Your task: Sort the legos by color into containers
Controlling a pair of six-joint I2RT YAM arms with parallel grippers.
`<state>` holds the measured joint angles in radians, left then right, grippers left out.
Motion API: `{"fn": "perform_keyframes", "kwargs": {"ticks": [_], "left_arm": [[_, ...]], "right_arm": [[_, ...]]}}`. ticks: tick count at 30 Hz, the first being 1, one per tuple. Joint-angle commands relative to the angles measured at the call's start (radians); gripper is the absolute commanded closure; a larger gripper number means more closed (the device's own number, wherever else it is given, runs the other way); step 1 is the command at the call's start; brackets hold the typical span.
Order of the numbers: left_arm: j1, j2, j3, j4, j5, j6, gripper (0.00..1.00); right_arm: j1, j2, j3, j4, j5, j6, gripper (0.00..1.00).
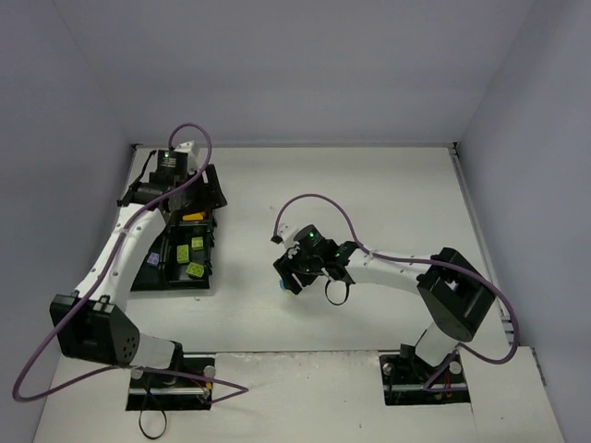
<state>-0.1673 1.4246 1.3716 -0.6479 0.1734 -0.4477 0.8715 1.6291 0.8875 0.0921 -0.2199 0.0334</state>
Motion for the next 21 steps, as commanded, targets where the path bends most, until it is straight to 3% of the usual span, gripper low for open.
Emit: {"fn": "perform_keyframes", "kwargs": {"ticks": [1, 7, 21], "left_arm": [[-0.008, -0.081, -0.028, -0.039, 0.011, -0.022, 0.34], [-0.012, -0.154, -0.074, -0.062, 0.026, -0.025, 0.34], [-0.044, -0.165, -0.112, -0.055, 0.049, -0.043, 0.34]], "right_arm": [[0.006, -0.025, -0.002, 0.041, -0.024, -0.01, 0.39], [0.009, -0.028, -0.002, 0.021, -0.035, -0.013, 0.39], [0.029, 0.014, 0.021, -0.025, -0.041, 0.011, 0.44]]}}
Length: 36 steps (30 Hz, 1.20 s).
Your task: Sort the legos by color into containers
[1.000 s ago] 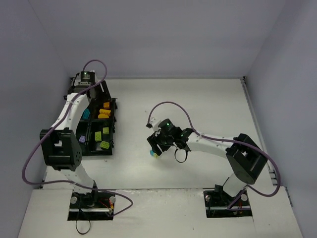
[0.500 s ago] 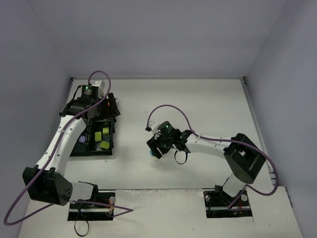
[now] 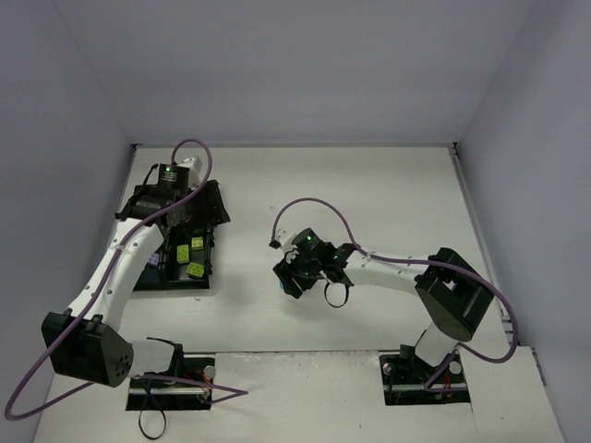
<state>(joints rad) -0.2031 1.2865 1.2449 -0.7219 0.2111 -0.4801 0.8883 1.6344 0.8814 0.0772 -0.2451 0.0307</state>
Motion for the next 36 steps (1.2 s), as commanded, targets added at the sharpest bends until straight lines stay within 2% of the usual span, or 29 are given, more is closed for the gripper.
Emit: {"fn": "perform_keyframes", "kwargs": {"ticks": [1, 10, 21, 26, 27, 28, 30, 31, 34, 36], "left_arm": [[-0.009, -0.026, 0.014, 0.019, 0.011, -0.011, 0.34], [-0.019, -0.027, 0.004, 0.022, 0.027, -0.012, 0.34], [-0.033, -0.029, -0.024, 0.036, 0.045, -0.023, 0.34], [-0.041, -0.029, -0.027, 0.039, 0.047, -0.026, 0.34], [-0.042, -0.027, -0.027, 0.041, 0.051, -0.026, 0.34], [-0.042, -0.026, -0.027, 0.038, 0.053, -0.028, 0.34], [-0.044, -0.027, -0.027, 0.036, 0.057, -0.028, 0.34], [-0.045, -0.026, -0.027, 0.036, 0.063, -0.028, 0.34], [-0.048, -0.029, -0.027, 0.038, 0.106, -0.032, 0.34], [-0.053, -0.027, -0.032, 0.044, 0.149, -0.035, 0.34]], "right_arm": [[0.014, 0.01, 0.031, -0.017, -0.014, 0.017, 0.44], [0.024, 0.033, 0.041, -0.016, 0.02, 0.035, 0.51], [0.028, 0.053, 0.065, -0.016, 0.046, 0.025, 0.49], [0.032, 0.065, 0.07, -0.014, 0.04, 0.017, 0.53], [0.031, 0.067, 0.07, -0.014, 0.037, 0.014, 0.56], [0.034, 0.067, 0.07, -0.014, 0.035, 0.012, 0.65], [0.038, 0.059, 0.068, -0.014, 0.033, 0.0, 0.77], [0.04, 0.045, 0.067, -0.014, 0.035, -0.003, 0.87], [0.041, 0.0, 0.064, -0.014, 0.038, -0.02, 0.97], [0.041, -0.057, 0.057, -0.005, 0.044, -0.028, 1.0]]}}
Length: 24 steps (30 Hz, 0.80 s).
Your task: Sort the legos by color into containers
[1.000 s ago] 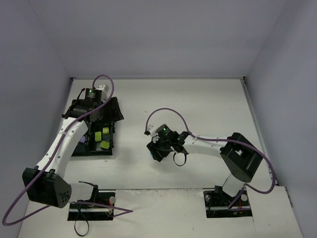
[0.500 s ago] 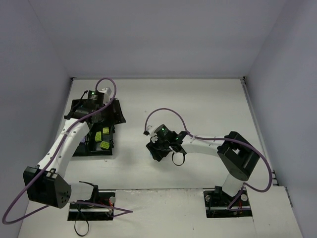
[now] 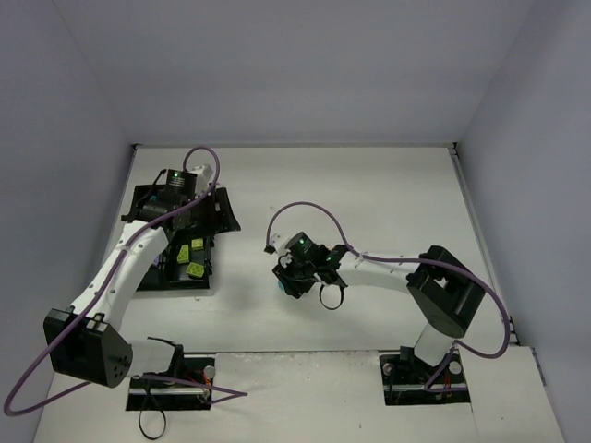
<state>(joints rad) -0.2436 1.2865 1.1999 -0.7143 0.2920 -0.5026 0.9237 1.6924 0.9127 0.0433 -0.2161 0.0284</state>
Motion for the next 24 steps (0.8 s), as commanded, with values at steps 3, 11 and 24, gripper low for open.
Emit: {"fn": "perform_keyframes", "kwargs": {"ticks": [3, 11, 24], "left_arm": [[-0.035, -0.018, 0.004, 0.052, 0.188, -0.028, 0.34], [-0.146, -0.022, -0.01, 0.139, 0.378, -0.146, 0.34], [-0.212, 0.01, -0.013, 0.266, 0.484, -0.197, 0.32]], "right_arm": [[0.006, -0.212, 0.003, 0.062, 0.021, -0.068, 1.0], [0.006, -0.408, -0.026, 0.122, 0.041, -0.131, 1.0], [0.006, -0.505, 0.002, 0.125, 0.035, -0.113, 1.0]]}}
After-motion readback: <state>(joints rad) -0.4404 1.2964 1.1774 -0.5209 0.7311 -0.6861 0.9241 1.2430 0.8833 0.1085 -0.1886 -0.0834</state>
